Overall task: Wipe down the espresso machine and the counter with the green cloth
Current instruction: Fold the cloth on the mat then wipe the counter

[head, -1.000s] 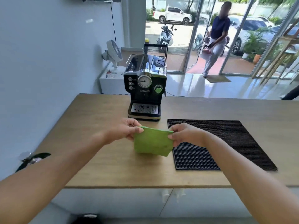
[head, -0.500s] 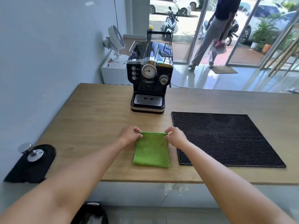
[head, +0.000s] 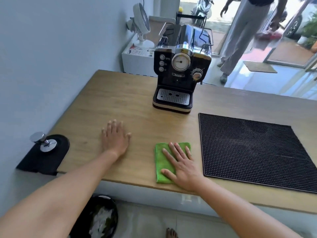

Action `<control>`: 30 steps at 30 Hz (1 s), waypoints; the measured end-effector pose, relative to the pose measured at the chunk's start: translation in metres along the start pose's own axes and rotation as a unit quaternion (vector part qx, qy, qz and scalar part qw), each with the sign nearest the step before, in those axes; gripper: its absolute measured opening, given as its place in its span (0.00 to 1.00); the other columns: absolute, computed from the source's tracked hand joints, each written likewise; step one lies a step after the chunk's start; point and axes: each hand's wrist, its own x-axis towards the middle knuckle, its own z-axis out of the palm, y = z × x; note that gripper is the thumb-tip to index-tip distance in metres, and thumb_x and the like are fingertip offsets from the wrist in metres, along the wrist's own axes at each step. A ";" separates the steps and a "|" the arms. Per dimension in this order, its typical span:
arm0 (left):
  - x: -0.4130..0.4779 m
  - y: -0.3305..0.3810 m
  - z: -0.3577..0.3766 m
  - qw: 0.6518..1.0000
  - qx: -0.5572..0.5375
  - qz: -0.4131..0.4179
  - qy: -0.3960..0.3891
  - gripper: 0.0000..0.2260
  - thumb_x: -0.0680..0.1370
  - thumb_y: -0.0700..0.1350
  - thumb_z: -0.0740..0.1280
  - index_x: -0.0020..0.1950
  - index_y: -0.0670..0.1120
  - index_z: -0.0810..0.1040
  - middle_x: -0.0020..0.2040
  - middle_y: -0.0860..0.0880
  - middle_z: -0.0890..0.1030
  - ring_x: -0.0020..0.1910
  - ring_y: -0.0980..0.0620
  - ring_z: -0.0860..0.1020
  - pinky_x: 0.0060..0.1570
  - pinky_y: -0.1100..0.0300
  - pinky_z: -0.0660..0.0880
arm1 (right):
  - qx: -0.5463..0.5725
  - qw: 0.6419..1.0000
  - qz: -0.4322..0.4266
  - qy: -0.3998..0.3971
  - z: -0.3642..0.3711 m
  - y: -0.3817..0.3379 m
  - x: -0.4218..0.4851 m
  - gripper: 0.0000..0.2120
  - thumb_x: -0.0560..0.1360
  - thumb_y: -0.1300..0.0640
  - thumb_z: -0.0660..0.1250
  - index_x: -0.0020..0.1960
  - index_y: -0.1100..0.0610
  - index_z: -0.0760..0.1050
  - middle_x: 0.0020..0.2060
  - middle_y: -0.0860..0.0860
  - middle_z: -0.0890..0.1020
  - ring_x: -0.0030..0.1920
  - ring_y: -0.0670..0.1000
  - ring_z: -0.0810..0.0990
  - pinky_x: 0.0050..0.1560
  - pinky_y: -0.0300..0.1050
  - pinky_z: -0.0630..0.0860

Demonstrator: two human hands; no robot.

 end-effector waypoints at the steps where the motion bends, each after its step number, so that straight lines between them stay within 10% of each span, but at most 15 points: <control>1: 0.001 -0.014 0.002 1.000 -0.005 -0.023 0.001 0.29 0.81 0.59 0.49 0.79 0.48 0.52 0.80 0.46 0.49 0.78 0.45 0.45 0.75 0.44 0.44 | -0.013 1.000 0.004 0.002 -0.001 0.009 0.006 0.40 0.72 0.26 0.33 0.80 0.42 0.41 0.79 0.48 0.38 0.78 0.50 0.34 0.76 0.56 0.35; 8: -0.006 -0.060 0.006 0.998 0.021 -0.046 0.024 0.29 0.80 0.62 0.42 0.79 0.52 0.48 0.80 0.49 0.47 0.78 0.48 0.44 0.75 0.46 0.41 | 0.029 0.977 0.212 0.022 -0.026 0.017 0.130 0.34 0.79 0.35 0.39 0.81 0.48 0.41 0.80 0.52 0.40 0.79 0.53 0.37 0.76 0.61 0.38; 19: -0.004 -0.063 0.009 0.998 0.018 -0.050 0.023 0.27 0.81 0.58 0.41 0.79 0.52 0.45 0.80 0.50 0.44 0.78 0.48 0.42 0.75 0.45 0.40 | 0.000 0.989 -0.146 -0.024 -0.005 -0.067 0.050 0.29 0.81 0.39 0.41 0.79 0.43 0.41 0.78 0.45 0.38 0.78 0.49 0.34 0.76 0.54 0.34; 26: -0.004 -0.064 0.011 0.999 0.014 -0.036 0.035 0.27 0.80 0.58 0.39 0.79 0.52 0.43 0.79 0.50 0.43 0.78 0.47 0.41 0.75 0.44 0.40 | 0.030 0.988 0.150 0.012 -0.025 -0.007 0.145 0.30 0.80 0.40 0.39 0.80 0.47 0.40 0.80 0.49 0.40 0.79 0.51 0.37 0.77 0.56 0.37; 30: -0.001 -0.070 0.010 0.999 -0.010 -0.034 0.040 0.25 0.82 0.54 0.44 0.79 0.53 0.47 0.80 0.53 0.46 0.78 0.51 0.44 0.76 0.48 0.42 | 0.040 0.991 0.126 0.024 -0.016 -0.090 0.182 0.30 0.80 0.40 0.39 0.80 0.48 0.39 0.79 0.52 0.40 0.79 0.55 0.37 0.77 0.60 0.40</control>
